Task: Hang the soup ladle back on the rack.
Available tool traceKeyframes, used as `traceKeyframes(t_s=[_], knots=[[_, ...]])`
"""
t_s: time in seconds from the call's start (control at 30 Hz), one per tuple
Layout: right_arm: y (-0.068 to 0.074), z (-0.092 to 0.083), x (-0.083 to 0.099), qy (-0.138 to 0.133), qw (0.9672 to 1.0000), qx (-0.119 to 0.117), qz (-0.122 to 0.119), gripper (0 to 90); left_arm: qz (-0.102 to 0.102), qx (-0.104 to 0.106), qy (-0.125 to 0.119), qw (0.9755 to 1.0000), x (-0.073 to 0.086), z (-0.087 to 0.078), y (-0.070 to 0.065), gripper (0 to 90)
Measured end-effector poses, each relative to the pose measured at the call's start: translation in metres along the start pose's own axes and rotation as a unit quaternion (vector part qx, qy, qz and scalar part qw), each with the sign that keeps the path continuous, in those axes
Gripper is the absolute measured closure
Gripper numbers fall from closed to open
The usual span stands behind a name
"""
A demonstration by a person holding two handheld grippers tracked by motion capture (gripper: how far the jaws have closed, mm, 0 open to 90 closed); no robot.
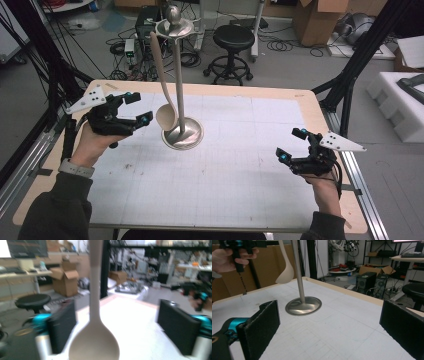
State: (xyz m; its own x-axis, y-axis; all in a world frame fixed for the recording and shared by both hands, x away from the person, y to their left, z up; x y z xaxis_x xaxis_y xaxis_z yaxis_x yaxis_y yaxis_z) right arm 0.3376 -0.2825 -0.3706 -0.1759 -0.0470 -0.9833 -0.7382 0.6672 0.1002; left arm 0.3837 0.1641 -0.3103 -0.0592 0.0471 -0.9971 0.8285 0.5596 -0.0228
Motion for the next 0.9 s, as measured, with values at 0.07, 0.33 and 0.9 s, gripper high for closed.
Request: traceKeyframes(t_s=[0.07,0.33,0.9], knots=[[0.001,0.0,0.0,0.001,1.0,-0.001,0.001,2.0,0.021,-0.004,-0.006,0.9998,0.0,-0.006,-0.005,13.0],[0.001,0.001,0.001,0.003,1.0,-0.001,-0.002,2.0,0.025,-0.008,-0.024,0.9994,0.006,-0.032,-0.013,12.0],[0.001,0.001,0.002,0.003,1.0,0.001,-0.003,2.0,-0.014,-0.038,-0.026,0.9989,0.049,-0.078,-0.002,12.1]])
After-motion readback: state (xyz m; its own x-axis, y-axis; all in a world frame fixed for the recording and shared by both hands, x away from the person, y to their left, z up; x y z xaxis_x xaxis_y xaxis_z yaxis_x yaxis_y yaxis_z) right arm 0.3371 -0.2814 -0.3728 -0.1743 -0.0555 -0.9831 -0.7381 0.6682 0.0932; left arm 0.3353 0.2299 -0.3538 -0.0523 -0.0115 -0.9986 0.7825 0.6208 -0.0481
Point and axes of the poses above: each handheld gripper's, and its own axes: z roughly forward along the jaws, x roughly out of its underside, y roughly to its left, the point moved 7 cm from there along z, roughly forward along the jaws, and after that the axes turned 1 degree about z, right-handed, at the moved point
